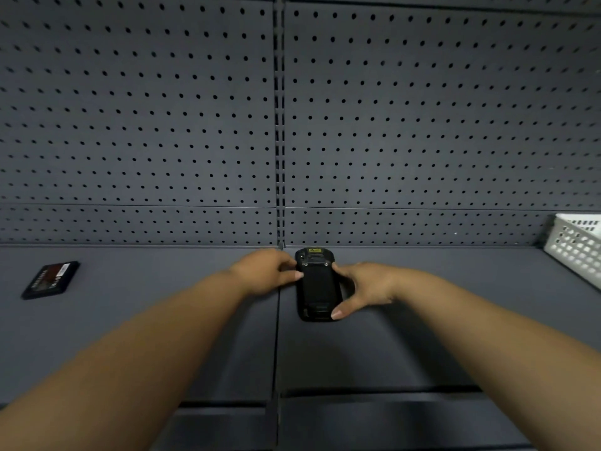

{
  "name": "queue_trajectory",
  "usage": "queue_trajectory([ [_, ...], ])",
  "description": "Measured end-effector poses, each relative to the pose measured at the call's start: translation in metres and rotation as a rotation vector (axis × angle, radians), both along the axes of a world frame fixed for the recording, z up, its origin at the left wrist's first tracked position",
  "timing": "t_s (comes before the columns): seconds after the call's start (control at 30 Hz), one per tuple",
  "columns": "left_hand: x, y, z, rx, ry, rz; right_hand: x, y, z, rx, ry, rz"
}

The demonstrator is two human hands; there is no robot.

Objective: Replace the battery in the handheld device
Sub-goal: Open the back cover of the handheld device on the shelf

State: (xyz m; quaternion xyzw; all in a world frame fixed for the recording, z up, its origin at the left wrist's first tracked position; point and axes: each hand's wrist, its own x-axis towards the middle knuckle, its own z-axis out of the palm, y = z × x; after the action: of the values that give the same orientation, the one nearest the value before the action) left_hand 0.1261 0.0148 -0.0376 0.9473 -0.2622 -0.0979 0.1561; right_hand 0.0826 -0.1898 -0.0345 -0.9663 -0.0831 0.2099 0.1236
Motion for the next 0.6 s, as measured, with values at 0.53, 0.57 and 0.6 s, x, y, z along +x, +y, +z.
queue_trajectory([
  [0.53, 0.029, -0.013, 0.006, 0.357, -0.249, -0.232, -0.004, 0.002, 0.004, 0.035, -0.033, -0.003],
  [0.57, 0.030, -0.013, 0.006, 0.361, -0.263, -0.243, -0.004, 0.002, 0.004, 0.036, -0.035, 0.000],
  [0.6, 0.031, -0.013, 0.005, 0.367, -0.274, -0.252, -0.004, 0.003, 0.005, 0.036, -0.037, 0.003],
])
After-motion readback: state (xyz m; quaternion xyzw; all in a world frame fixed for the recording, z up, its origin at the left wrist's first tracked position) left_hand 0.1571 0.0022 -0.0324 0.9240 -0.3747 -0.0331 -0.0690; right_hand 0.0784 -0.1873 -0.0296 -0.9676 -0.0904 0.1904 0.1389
